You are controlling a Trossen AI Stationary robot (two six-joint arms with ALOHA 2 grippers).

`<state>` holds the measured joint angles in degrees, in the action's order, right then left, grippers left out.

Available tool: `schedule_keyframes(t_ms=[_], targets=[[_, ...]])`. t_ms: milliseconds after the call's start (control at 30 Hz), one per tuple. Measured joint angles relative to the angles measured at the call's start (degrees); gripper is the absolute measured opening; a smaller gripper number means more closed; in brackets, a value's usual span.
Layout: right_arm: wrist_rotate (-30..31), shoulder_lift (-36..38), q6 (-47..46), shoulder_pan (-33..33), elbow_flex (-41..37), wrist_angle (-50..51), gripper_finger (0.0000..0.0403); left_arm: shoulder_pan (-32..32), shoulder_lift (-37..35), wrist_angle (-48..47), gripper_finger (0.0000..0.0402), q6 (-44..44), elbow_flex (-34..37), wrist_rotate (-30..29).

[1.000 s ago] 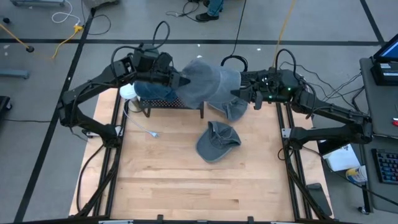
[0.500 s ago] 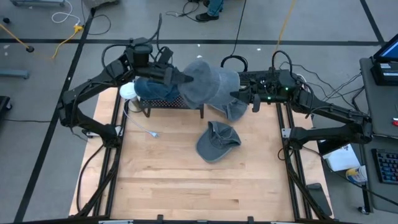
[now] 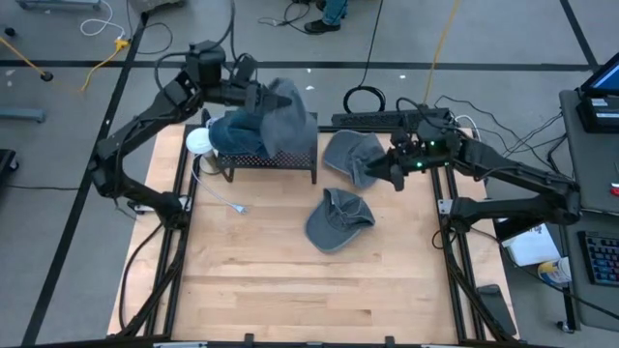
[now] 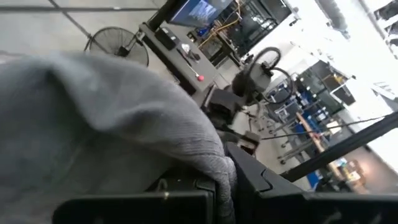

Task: Pick & Place hat
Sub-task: Put the bottom left gray cap on the shelf

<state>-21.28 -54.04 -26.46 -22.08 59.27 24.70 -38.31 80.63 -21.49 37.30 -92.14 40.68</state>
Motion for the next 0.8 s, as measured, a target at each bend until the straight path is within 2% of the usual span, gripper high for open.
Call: schedule_keyframes(t_ms=[233, 433, 600, 800], targets=[[0.0, 2.6, 3.0, 0.2, 0.0, -0.8, 0.0168, -5.3, 0.7, 0.2, 0.0015, -9.2, -0.1, 9.8], [0.0, 3.1, 3.2, 0.2, 0.0, -2.7, 0.0169, -9.3, 3.4, -2.8, 0.0015, -13.5, -0.1, 13.2], [0.1, 3.1, 3.2, 0.2, 0.0, -3.8, 0.0169, -10.1, 6.9, -8.7, 0.0015, -14.9, 0.0, 11.4], [1.6, 3.0, 3.2, 0.2, 0.0, -3.7, 0.0169, -11.6, 8.6, -19.6, 0.0015, -18.3, 0.0, 3.0]])
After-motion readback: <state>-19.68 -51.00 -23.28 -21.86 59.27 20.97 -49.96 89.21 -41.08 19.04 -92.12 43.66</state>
